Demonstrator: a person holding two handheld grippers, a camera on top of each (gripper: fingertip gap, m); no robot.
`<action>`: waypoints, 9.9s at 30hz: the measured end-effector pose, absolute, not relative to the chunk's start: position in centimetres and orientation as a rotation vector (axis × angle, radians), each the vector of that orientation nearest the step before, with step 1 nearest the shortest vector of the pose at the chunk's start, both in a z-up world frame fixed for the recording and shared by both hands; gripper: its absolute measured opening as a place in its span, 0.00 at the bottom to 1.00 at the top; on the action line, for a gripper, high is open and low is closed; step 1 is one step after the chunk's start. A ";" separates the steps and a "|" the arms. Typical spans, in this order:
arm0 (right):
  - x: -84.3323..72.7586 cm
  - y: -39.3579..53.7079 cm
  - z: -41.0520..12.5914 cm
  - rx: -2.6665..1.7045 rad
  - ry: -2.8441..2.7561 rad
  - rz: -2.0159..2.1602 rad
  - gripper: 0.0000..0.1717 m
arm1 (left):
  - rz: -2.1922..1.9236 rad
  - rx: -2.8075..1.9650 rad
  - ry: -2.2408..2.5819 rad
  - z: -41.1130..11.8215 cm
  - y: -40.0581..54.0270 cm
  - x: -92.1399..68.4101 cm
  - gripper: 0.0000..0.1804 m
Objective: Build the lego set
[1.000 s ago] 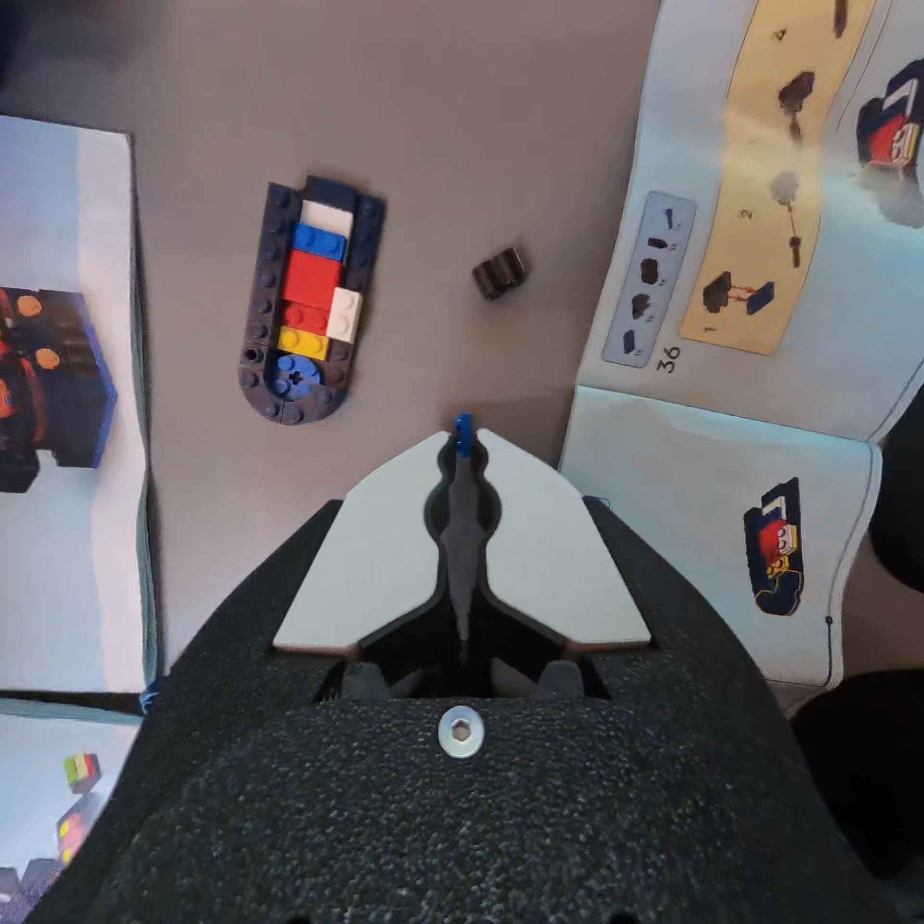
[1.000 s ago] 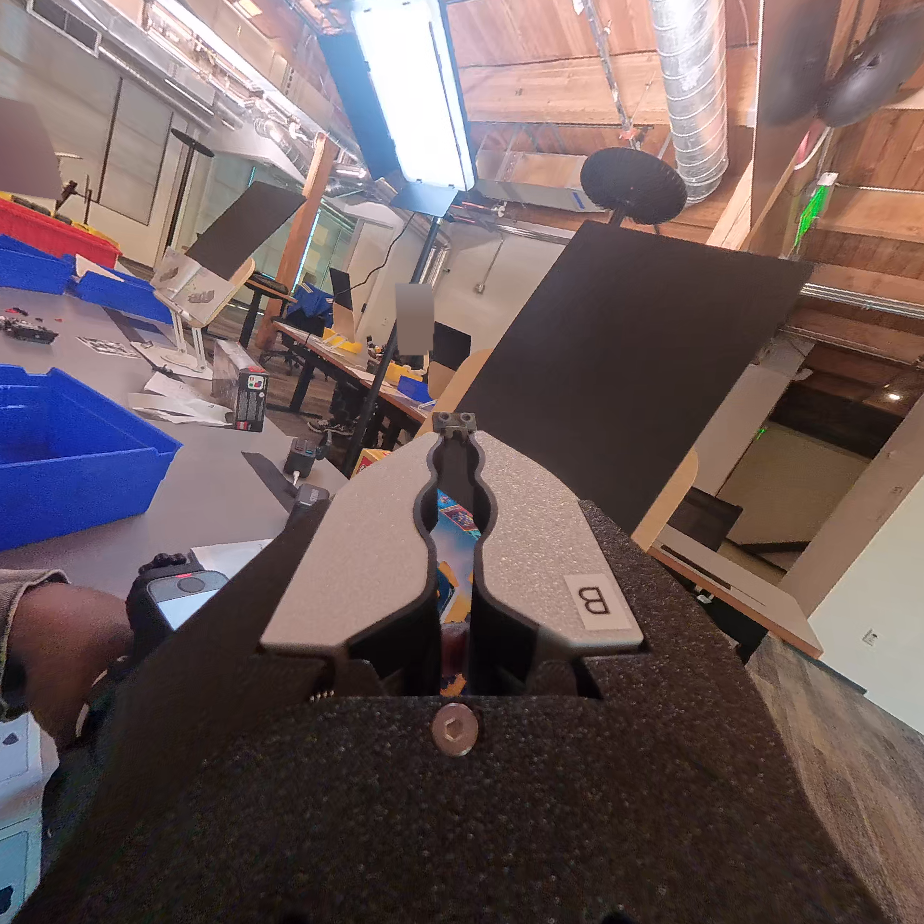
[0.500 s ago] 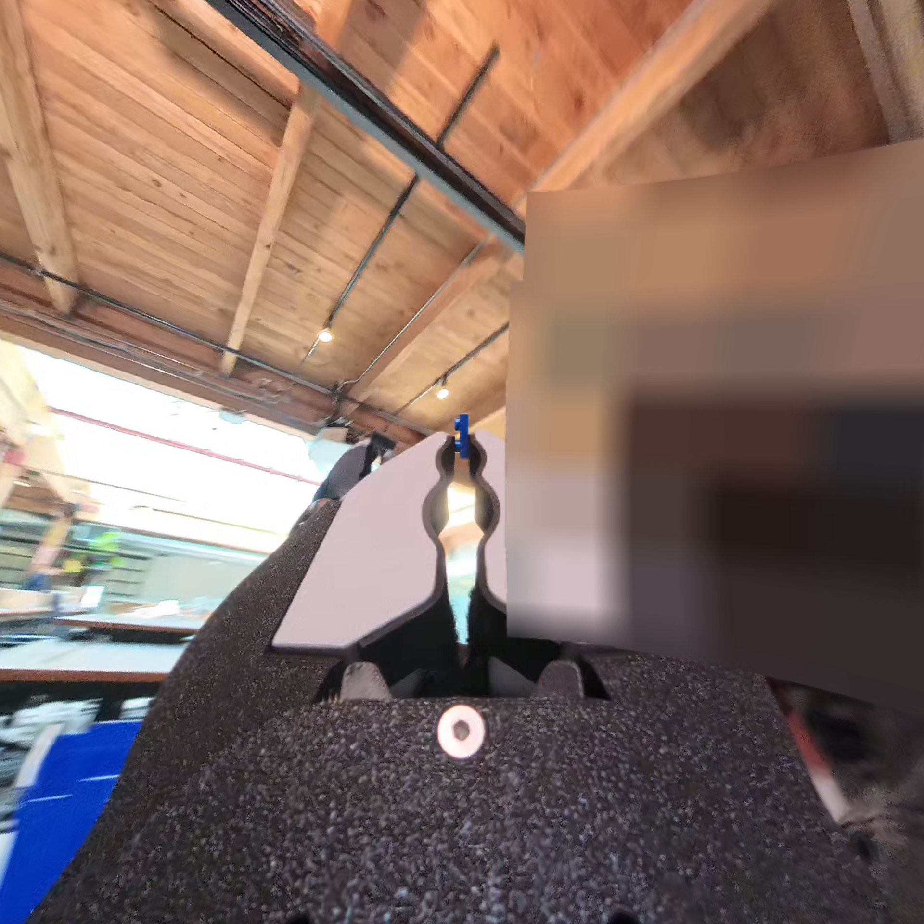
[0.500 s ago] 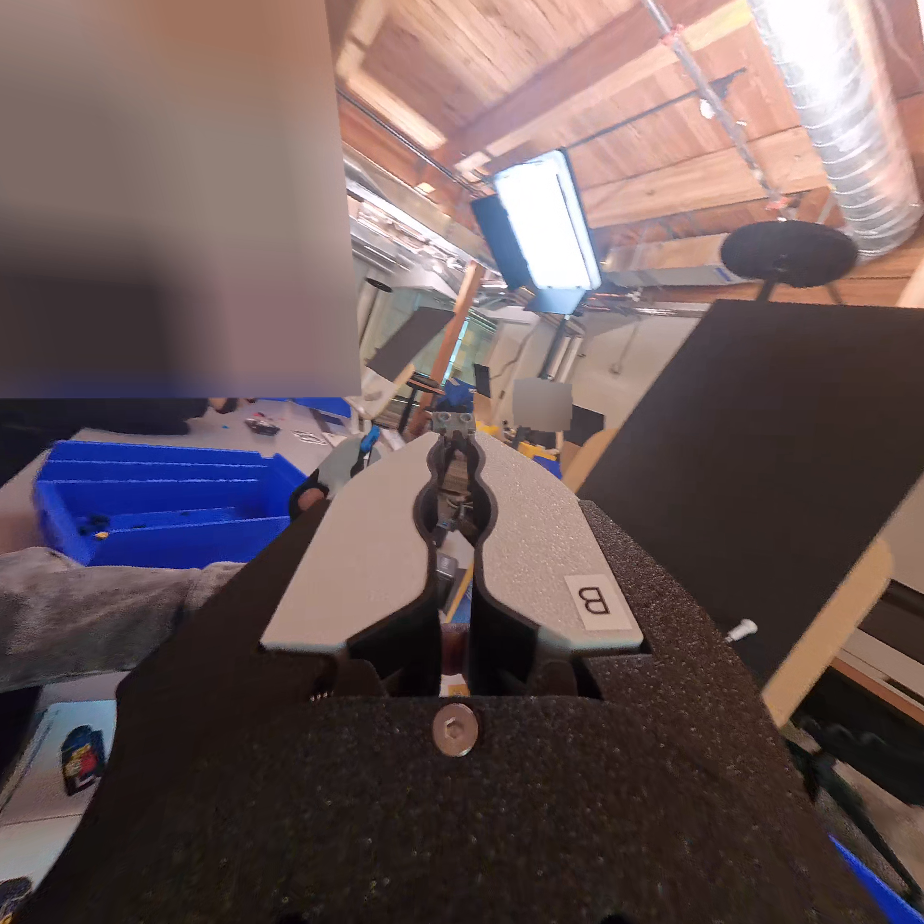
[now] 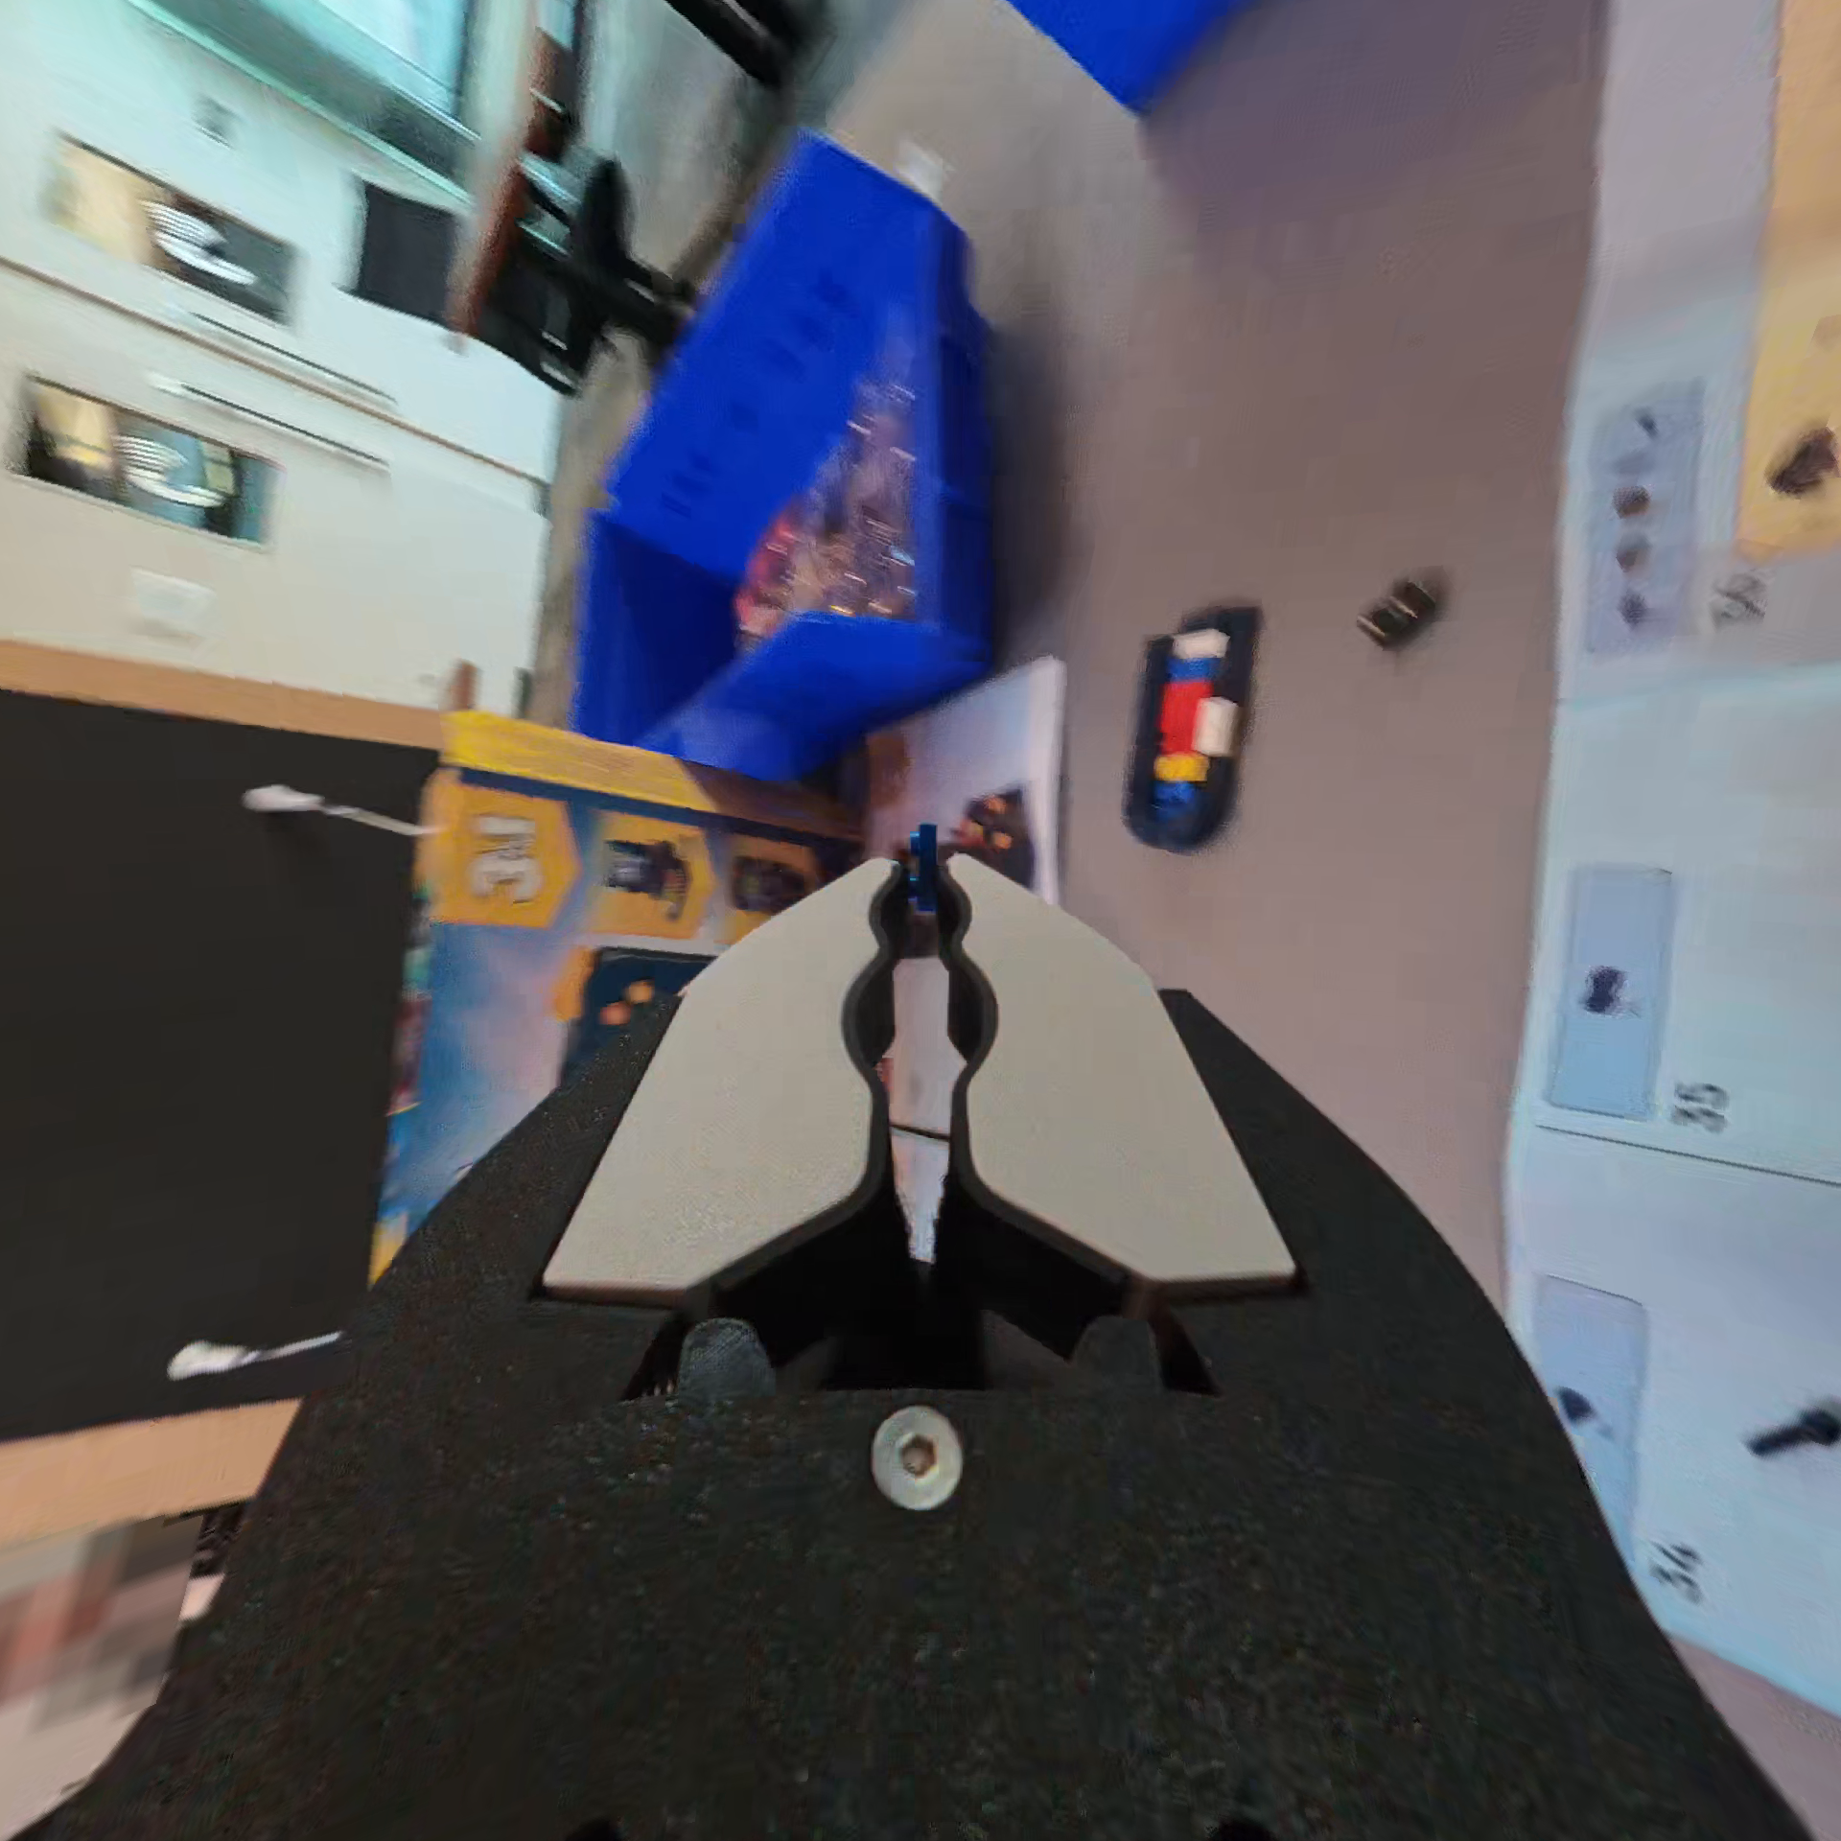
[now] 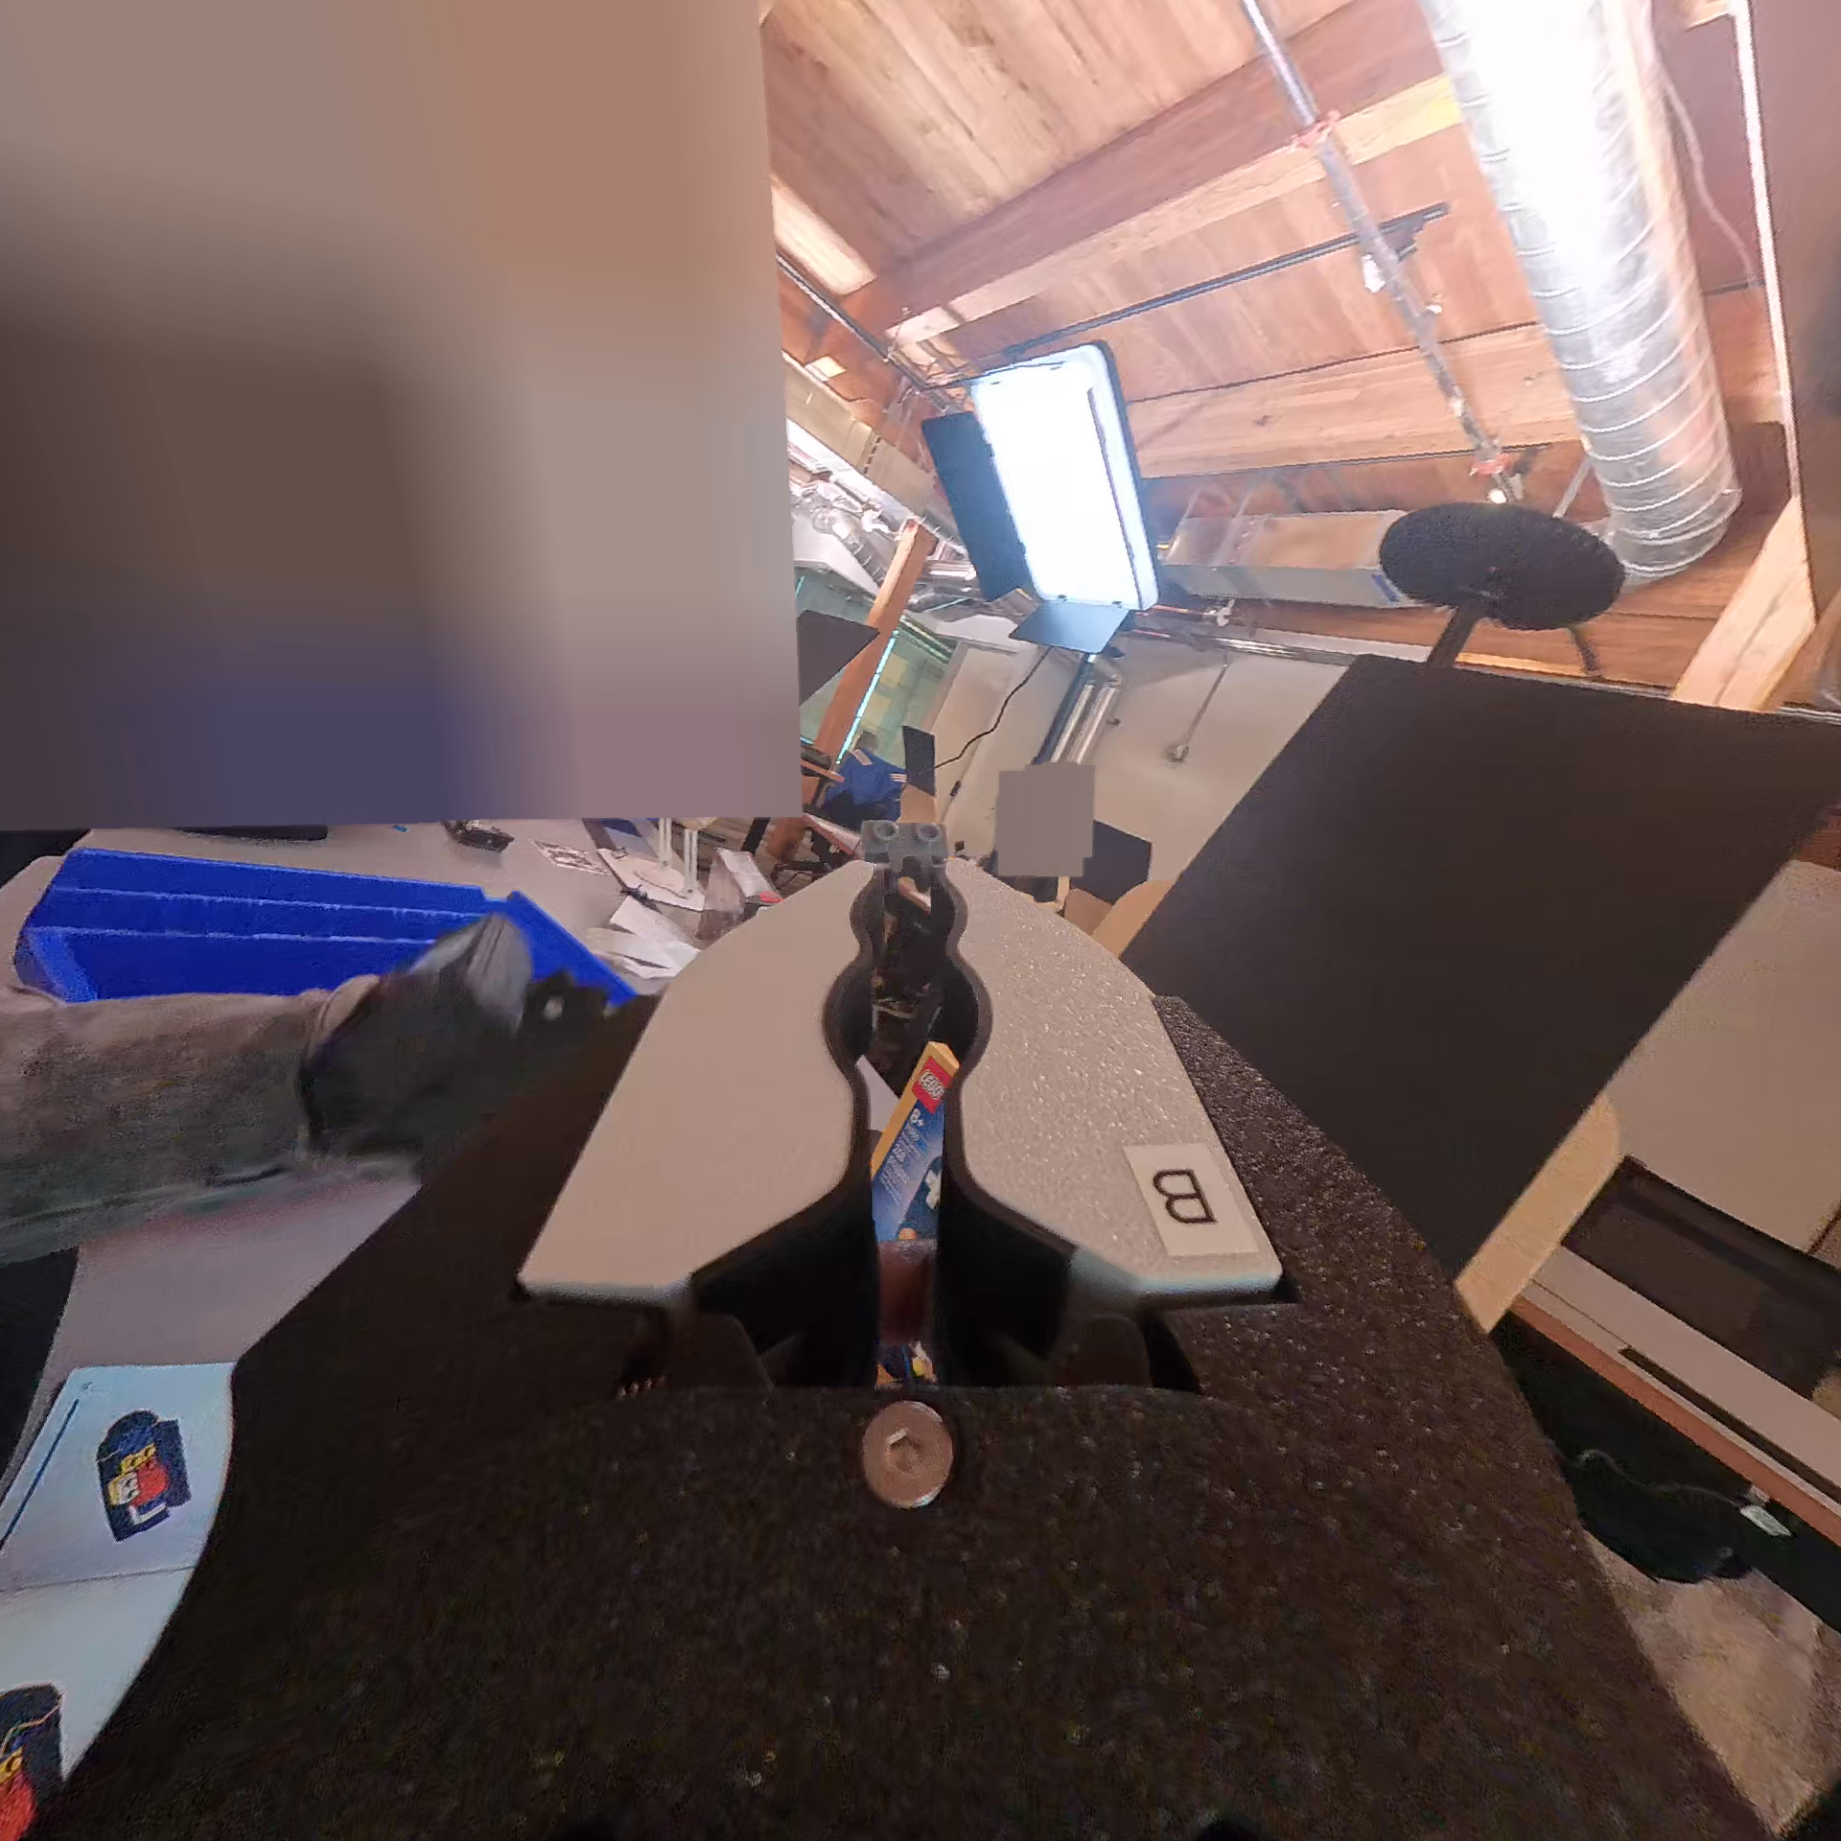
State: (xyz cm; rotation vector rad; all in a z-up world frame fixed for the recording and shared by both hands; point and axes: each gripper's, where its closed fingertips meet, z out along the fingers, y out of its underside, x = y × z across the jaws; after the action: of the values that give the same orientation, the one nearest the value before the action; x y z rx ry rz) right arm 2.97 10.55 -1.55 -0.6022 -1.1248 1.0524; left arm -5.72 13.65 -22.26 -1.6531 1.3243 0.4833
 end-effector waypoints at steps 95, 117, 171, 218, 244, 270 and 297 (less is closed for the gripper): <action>5.0 12.1 -1.5 -0.641 -1.059 1.047 0.04 | -0.550 -2.343 1.454 -34.1 1.0 -3.1 0.23; 5.0 12.2 -1.4 -0.651 -1.052 1.045 0.05 | -0.099 -2.371 0.891 -35.6 4.0 -4.4 0.11; -1.9 5.3 -5.9 -0.589 -1.539 0.946 0.05 | -0.140 -1.189 1.041 -6.6 5.5 -2.1 0.20; -2.1 3.7 -7.8 -0.593 -1.676 1.018 0.05 | -0.274 -1.236 1.141 -8.1 4.6 -1.4 0.09; -2.2 4.1 -8.2 -0.614 -1.697 1.026 0.04 | -0.277 -1.258 1.148 -8.6 4.9 -1.3 0.09; 0.1 1.1 -31.0 -1.380 -1.983 0.908 0.04 | 0.011 -1.239 0.493 -3.0 5.0 -15.5 0.15; -0.7 2.6 -34.6 -1.463 -1.933 0.958 0.04 | -0.028 -1.210 0.641 -3.8 5.1 -13.3 0.17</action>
State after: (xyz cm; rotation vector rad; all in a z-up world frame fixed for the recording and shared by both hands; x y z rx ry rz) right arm -0.68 2.63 -34.62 -1.4633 -1.9333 0.9577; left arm -13.32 5.12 -3.81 -1.2099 0.6406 -0.0282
